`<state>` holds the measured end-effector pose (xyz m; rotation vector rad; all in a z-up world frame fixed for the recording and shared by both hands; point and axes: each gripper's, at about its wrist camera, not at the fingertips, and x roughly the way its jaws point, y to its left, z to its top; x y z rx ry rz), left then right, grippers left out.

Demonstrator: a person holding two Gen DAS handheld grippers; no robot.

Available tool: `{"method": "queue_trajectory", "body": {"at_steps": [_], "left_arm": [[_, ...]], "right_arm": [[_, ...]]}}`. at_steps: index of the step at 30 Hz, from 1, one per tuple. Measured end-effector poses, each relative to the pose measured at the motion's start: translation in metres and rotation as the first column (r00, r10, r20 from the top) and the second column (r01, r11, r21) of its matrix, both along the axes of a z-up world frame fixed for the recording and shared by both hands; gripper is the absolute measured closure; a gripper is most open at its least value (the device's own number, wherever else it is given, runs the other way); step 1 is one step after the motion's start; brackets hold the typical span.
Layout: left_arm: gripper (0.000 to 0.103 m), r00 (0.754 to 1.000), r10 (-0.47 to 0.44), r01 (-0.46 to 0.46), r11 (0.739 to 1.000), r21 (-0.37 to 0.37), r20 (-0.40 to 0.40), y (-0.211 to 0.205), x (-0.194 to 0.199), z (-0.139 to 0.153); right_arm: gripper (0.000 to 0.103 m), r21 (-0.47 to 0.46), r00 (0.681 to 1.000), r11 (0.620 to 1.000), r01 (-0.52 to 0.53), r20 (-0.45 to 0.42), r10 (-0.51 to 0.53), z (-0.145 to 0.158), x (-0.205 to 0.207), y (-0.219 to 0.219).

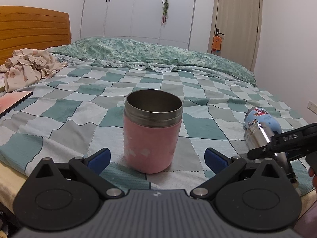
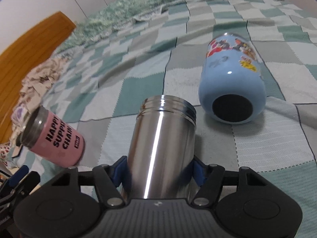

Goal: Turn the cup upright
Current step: 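Carry the silver cup upright with the right tool, set it beside the pink cup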

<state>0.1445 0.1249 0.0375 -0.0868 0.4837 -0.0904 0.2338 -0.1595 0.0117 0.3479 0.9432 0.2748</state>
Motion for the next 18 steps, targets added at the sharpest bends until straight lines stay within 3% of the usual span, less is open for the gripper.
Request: {"method": "queue_trajectory", "body": {"at_steps": [6,11,18], "left_arm": [[0.000,1.000,0.011,-0.011,1.000,-0.003,0.013,0.004,-0.008,0.003],[0.000,0.999,0.011,-0.011,1.000,0.002,0.030,0.005,-0.014,0.006],[0.000,0.999,0.028,-0.029,0.999,0.016,0.045,0.008,-0.015,0.012]], "right_arm": [[0.038,0.053,0.993,0.998,-0.026,0.116,0.020,0.015,-0.025,-0.011],[0.039,0.041,0.970,0.997,-0.062,0.237,0.050,0.029,-0.044,-0.011],[0.040,-0.081,0.878,0.988,-0.131,0.454,0.153,0.063,-0.052,0.025]]}}
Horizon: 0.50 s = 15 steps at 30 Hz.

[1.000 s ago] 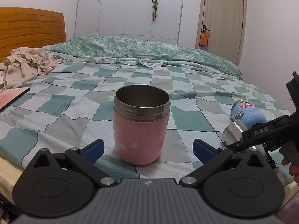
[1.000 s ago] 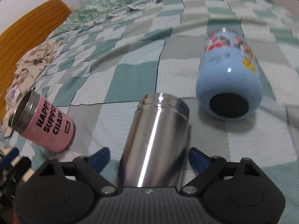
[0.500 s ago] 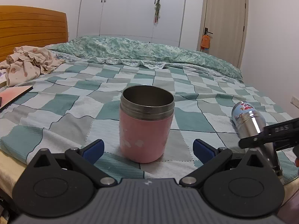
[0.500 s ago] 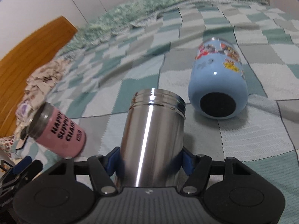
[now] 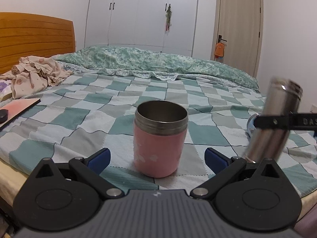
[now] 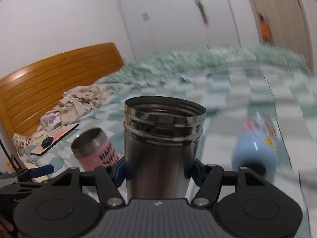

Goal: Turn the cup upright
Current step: 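Carry the silver cup upright with the right tool, set it beside the pink cup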

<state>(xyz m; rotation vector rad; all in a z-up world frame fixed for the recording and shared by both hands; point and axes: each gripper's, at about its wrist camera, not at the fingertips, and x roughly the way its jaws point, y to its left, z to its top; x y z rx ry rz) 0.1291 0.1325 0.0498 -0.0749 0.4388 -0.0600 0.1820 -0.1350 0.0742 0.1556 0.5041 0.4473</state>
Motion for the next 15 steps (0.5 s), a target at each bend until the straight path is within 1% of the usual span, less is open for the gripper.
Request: {"method": "queue_trajectory", "body": {"at_steps": [2,5,9,11,13,15], "left_arm": [[0.000,1.000,0.013,-0.013,1.000,0.013,-0.002,0.001,0.001,0.001],[0.000,1.000,0.030,-0.030,0.999,0.033,-0.003,0.003,0.004,0.001],[0.000,0.999,0.046,-0.046,0.997,0.057,-0.003,0.006,0.005,-0.001],[0.000,0.999,0.052,-0.052,0.997,0.053,-0.006,0.009,0.006,-0.003],[0.000,0.998,0.058,-0.058,0.997,0.050,-0.012,0.011,0.006,-0.005],[0.000,0.998,0.062,-0.061,0.997,0.050,-0.017,0.013,0.007,-0.007]], "right_arm": [[0.040,-0.039,0.997,0.999,-0.017,0.069,0.020,0.007,0.003,0.017],[0.040,-0.092,0.988,0.995,-0.031,0.145,0.044,0.012,0.006,0.043],[0.040,-0.168,0.970,0.985,-0.029,0.233,0.069,0.004,0.011,0.077],[0.040,-0.179,0.966,0.984,-0.017,0.252,0.062,-0.004,0.015,0.087],[0.040,-0.184,0.967,0.983,-0.005,0.250,0.052,-0.014,0.022,0.094],[0.040,-0.207,0.964,0.978,0.010,0.263,0.046,-0.024,0.025,0.100]]}}
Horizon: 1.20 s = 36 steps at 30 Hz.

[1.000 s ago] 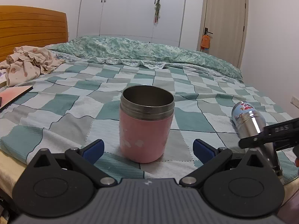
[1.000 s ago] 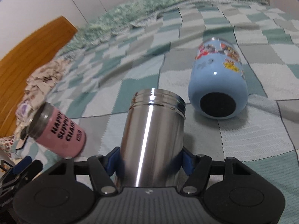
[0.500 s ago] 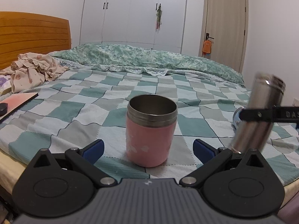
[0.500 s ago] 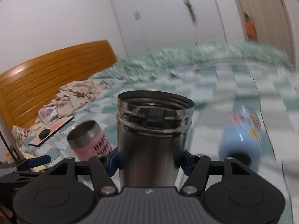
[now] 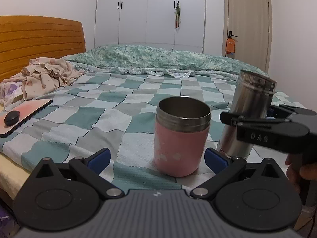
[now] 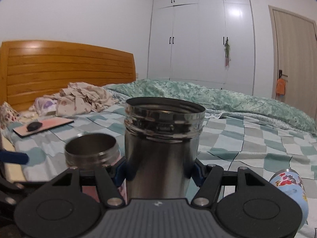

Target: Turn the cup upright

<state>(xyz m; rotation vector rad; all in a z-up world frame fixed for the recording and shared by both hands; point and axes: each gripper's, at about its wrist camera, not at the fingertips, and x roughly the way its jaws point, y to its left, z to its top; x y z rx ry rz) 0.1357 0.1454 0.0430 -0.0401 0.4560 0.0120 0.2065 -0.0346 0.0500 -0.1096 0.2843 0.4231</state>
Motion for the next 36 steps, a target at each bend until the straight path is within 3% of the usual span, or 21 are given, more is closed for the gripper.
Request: {"method": "queue_trajectory", "body": {"at_steps": [8,14,16,18,19,22,24,30,36], "left_arm": [[0.000,1.000,0.013,-0.013,1.000,-0.005,-0.011,0.002,0.001,-0.004],[0.000,1.000,0.022,-0.022,1.000,0.004,-0.007,-0.001,-0.002,0.000],[0.000,1.000,0.026,-0.026,1.000,0.007,-0.001,-0.002,-0.006,0.003],[0.000,1.000,0.030,-0.030,0.999,0.012,0.006,-0.005,-0.011,0.008],[0.000,1.000,0.030,-0.030,0.999,0.014,0.011,-0.007,-0.014,0.011],[0.000,0.999,0.018,-0.018,1.000,0.014,0.038,-0.017,-0.025,0.023],[0.000,0.998,0.004,-0.005,1.000,0.009,0.066,-0.027,-0.034,0.032],[0.000,0.985,-0.027,0.031,0.999,-0.020,0.168,-0.064,-0.067,0.046],[0.000,0.966,-0.068,0.079,0.996,-0.036,0.249,-0.110,-0.094,0.036]], "right_arm": [[0.040,-0.036,1.000,0.999,-0.001,0.000,0.001,-0.030,-0.002,0.008],[0.039,-0.037,1.000,0.999,0.002,-0.010,-0.002,-0.031,-0.005,0.005],[0.031,-0.019,1.000,1.000,-0.005,-0.019,0.004,-0.027,-0.006,0.000],[0.013,0.000,1.000,1.000,-0.002,-0.008,0.002,-0.021,-0.011,-0.007],[0.013,0.007,1.000,1.000,0.000,0.003,0.000,-0.018,-0.015,-0.010],[0.010,0.033,0.999,0.999,-0.008,0.032,0.007,-0.006,-0.032,-0.027],[0.000,0.046,0.998,0.999,-0.011,0.060,0.008,0.005,-0.047,-0.041],[0.000,0.034,0.993,0.999,0.018,0.116,-0.022,0.033,-0.095,-0.094],[0.000,0.040,0.986,0.995,0.089,0.135,-0.094,0.036,-0.147,-0.163]]}}
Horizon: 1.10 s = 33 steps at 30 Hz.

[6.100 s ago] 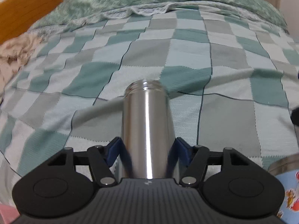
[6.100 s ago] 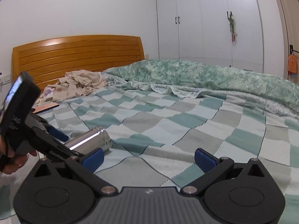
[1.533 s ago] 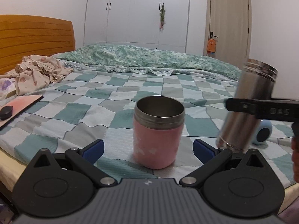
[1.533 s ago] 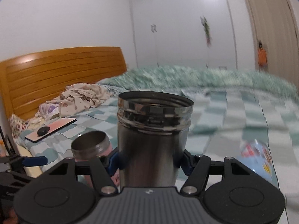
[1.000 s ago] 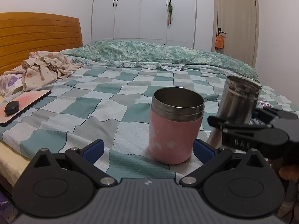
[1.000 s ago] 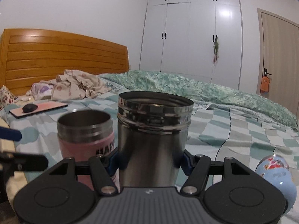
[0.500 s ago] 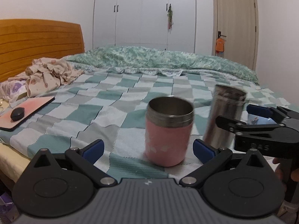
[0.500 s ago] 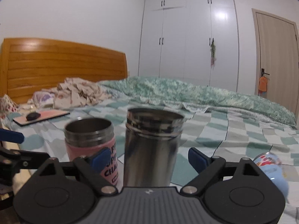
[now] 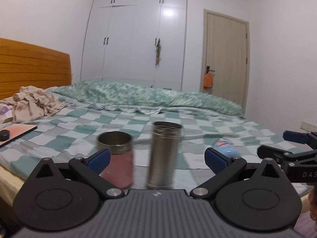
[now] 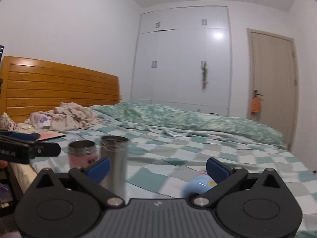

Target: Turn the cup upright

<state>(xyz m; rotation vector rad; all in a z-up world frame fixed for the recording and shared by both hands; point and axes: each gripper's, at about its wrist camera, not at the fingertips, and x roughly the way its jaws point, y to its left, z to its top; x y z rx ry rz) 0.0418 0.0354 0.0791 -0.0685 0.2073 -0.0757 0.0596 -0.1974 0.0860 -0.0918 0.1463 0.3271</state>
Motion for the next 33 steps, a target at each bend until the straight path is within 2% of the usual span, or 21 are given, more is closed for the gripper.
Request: {"method": "queue_trajectory", "body": {"at_steps": [6,13,20,33], "left_arm": [[0.000,0.999,-0.029,0.029,1.000,-0.003,0.034,-0.039,-0.014,-0.027],[0.000,0.997,-0.020,0.019,1.000,0.019,0.071,-0.063,-0.022,-0.057],[0.000,0.995,-0.019,0.014,0.998,0.056,0.096,-0.076,-0.023,-0.072],[0.000,0.989,-0.028,0.018,0.998,0.066,0.145,-0.082,-0.032,-0.078]], "right_arm": [[0.000,-0.023,0.997,0.997,0.072,0.004,-0.072,-0.023,-0.043,-0.051],[0.000,-0.029,0.990,0.990,0.139,0.021,-0.138,-0.054,-0.070,-0.081],[0.000,-0.015,0.982,0.983,0.186,0.037,-0.185,-0.074,-0.082,-0.097],[0.000,0.014,0.971,0.974,0.224,0.084,-0.225,-0.079,-0.088,-0.095]]}}
